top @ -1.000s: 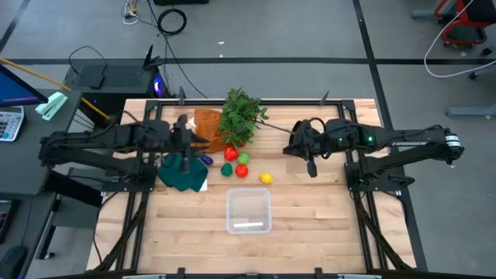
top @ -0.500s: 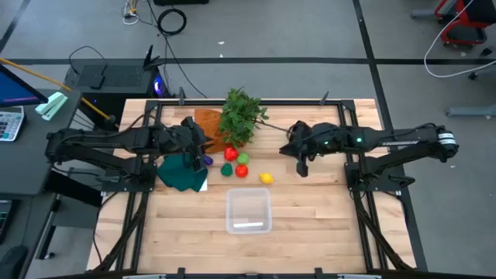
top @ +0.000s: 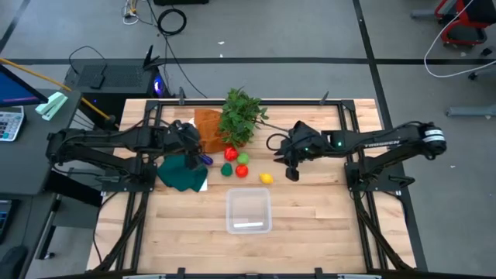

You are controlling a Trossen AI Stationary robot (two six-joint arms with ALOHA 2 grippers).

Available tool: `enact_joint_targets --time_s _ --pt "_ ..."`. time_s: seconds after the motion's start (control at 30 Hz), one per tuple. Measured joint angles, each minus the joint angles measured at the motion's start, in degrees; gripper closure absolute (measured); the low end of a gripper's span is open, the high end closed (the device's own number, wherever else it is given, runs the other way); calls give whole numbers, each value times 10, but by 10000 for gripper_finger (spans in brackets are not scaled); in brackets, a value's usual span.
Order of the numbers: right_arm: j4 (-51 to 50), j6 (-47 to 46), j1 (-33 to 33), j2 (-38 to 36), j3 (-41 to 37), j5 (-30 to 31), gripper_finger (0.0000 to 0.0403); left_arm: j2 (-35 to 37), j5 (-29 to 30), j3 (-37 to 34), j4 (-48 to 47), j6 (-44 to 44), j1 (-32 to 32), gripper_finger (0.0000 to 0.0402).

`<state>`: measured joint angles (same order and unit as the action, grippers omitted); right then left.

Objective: Pick and placing Produce into tupperware
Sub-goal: Put the yellow lemon into the transparent bin

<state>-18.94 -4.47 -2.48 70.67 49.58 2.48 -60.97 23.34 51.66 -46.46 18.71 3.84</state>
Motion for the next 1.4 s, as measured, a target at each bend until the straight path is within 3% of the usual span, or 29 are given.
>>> enact_joint_targets --time_s 0.3,0.63,1.4 --pt "15 -1 4 3 0 1 288 -27 -30 -1 -12 21 12 237" --pt "22 -27 19 61 0 -6 233 -87 -30 -3 7 32 12 221" --pt "56 -194 37 178 0 21 142 -118 -41 -3 2 32 12 203"
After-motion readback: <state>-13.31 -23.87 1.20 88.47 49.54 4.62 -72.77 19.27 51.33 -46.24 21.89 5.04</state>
